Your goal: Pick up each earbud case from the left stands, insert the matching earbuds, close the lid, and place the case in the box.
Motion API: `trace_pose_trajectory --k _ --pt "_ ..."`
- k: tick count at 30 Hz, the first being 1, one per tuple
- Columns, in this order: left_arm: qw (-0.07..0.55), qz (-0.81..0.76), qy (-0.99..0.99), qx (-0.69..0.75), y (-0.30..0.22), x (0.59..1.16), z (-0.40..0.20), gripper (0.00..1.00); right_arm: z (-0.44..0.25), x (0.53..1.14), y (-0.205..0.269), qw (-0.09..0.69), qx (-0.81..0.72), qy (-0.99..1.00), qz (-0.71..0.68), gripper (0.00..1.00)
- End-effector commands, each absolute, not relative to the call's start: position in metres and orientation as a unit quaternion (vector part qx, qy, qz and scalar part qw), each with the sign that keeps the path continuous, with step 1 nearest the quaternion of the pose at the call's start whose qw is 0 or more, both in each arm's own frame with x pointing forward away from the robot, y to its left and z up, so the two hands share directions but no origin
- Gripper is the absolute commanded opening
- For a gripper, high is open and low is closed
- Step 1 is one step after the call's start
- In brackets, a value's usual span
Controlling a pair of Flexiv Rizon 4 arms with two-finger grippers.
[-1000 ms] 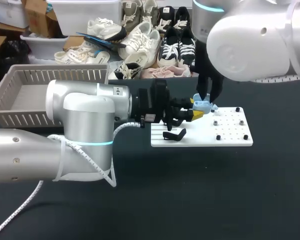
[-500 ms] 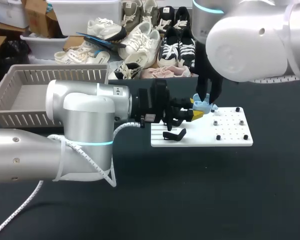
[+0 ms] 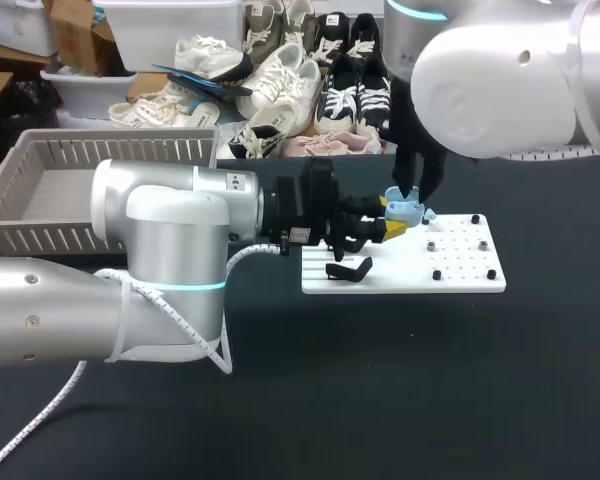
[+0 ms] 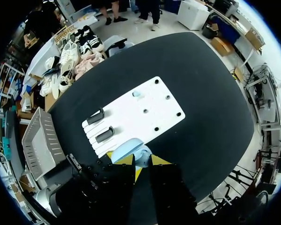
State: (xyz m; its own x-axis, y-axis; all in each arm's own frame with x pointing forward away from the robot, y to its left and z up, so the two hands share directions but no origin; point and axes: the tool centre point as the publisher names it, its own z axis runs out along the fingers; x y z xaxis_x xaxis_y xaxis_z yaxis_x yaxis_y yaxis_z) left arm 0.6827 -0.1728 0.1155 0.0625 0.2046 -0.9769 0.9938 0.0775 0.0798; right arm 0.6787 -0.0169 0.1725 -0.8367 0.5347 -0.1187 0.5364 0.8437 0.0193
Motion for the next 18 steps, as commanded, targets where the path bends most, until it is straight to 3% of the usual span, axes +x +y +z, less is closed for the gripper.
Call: trace_pose_trajectory --k 1,18 --pt "0.486 -0.407 0.550 0.544 -0.1728 0.6819 0.1148 0.00 0.1753 0.6768 -0.0183 0.063 0.281 0.958 -0.008 0.00" --pt "0.486 -0.407 0.550 0.544 -0.1728 0.6819 0.1148 0.00 0.1727 0.6790 -0.0188 0.061 0.283 0.957 -0.004 0.00"
